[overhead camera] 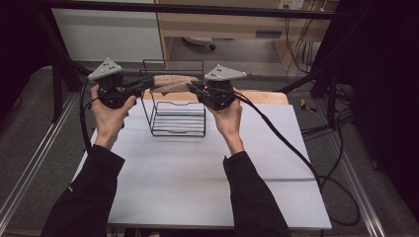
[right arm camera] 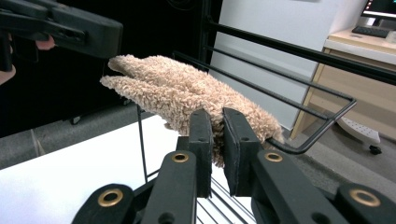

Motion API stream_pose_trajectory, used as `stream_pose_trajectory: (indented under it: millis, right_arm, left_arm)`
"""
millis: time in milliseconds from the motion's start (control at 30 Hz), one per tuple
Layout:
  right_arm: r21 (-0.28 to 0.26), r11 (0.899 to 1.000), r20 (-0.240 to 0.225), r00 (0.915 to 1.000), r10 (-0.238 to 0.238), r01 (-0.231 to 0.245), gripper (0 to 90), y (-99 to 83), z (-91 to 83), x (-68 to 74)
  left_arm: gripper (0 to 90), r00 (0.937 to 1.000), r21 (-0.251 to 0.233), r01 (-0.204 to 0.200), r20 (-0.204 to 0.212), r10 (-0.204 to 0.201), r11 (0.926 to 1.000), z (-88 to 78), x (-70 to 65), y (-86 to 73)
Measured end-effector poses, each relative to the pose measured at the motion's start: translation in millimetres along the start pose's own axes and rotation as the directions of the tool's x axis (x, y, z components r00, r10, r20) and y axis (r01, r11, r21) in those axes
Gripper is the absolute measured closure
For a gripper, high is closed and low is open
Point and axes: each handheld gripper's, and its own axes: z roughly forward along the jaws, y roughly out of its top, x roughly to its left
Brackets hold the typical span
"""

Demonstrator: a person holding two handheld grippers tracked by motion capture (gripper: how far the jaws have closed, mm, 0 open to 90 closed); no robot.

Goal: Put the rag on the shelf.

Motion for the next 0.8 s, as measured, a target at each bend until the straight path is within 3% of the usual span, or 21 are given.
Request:
stream_pose_trajectory:
  millis: [133, 267, 600, 700, 800]
  right_arm:
    - [0.005, 1.0, -0.006, 1.0, 0.002, -0.002, 81.1, -2.4, 0.3, 0.3]
    - [0.01, 1.0, -0.014, 0.9999, -0.003, 0.003, 79.1, -2.9, -0.2, 0.5]
    - [-0.012, 1.0, -0.075, 0.9969, 0.025, -0.026, 67.1, 2.4, -9.0, 1.3]
    - [-0.017, 0.999, -0.075, 0.9965, 0.036, -0.037, 68.0, 3.9, -10.9, -0.3]
    - [-0.004, 0.999, -0.083, 0.9954, 0.048, -0.049, 76.0, 3.8, -11.3, -0.3]
  left_arm:
    - [89.3, 0.9999, 0.056, -0.01, 0.002, 0.01, 0.9984, 8.1, -2.0, -7.9]
    - [89.5, 1.0, 0.071, 0.002, 0.005, -0.003, 0.9975, 11.1, -0.2, -13.1]
    - [89.7, 0.9999, 0.105, -0.014, -0.008, 0.015, 0.9944, 16.4, 0.5, -18.8]
    - [89.7, 0.9998, 0.118, -0.018, -0.01, 0.019, 0.9929, 19.6, 1.0, -23.0]
    - [89.7, 0.9996, 0.125, -0.021, -0.017, 0.024, 0.9919, 22.7, 2.0, -26.6]
